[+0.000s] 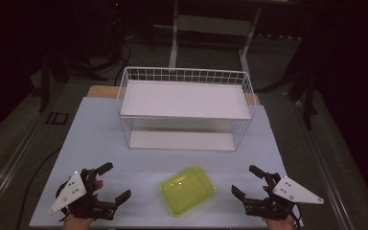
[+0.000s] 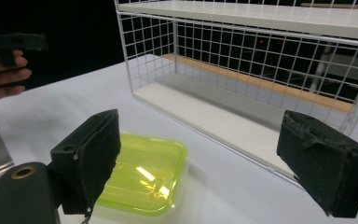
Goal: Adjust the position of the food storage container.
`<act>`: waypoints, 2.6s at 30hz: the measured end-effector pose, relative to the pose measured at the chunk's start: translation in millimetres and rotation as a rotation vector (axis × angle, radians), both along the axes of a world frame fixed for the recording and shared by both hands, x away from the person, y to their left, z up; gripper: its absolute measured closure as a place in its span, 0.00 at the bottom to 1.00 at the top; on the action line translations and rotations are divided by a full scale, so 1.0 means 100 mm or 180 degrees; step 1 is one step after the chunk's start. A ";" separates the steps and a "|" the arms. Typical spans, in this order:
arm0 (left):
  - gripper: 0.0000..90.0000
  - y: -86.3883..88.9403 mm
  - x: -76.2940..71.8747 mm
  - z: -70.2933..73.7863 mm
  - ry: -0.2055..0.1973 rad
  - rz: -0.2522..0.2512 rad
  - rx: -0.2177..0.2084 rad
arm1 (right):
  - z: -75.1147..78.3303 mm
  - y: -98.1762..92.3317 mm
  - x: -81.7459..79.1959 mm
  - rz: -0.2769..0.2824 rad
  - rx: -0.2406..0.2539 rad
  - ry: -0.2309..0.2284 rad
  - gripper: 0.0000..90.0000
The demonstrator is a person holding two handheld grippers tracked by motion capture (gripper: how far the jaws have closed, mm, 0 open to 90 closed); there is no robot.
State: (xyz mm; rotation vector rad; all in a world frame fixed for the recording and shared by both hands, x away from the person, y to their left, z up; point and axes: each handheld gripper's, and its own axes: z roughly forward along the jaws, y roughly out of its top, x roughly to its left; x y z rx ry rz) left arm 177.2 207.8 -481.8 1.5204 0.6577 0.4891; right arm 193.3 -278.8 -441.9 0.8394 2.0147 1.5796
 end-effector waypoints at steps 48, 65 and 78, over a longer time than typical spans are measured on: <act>0.00 -0.05 0.02 0.01 -0.0039 -0.0053 0.0058 | -0.42 0.77 -0.09 0.0841 -0.0562 0.0881 0.99; 0.00 -0.07 0.02 0.01 -0.0042 -0.0061 0.0074 | -0.64 0.97 -0.13 0.0938 -0.0846 0.0840 1.00; 0.00 -0.07 0.03 0.00 -0.0039 -0.0075 0.0078 | -0.69 1.11 -0.05 0.1022 -0.0975 0.0807 1.00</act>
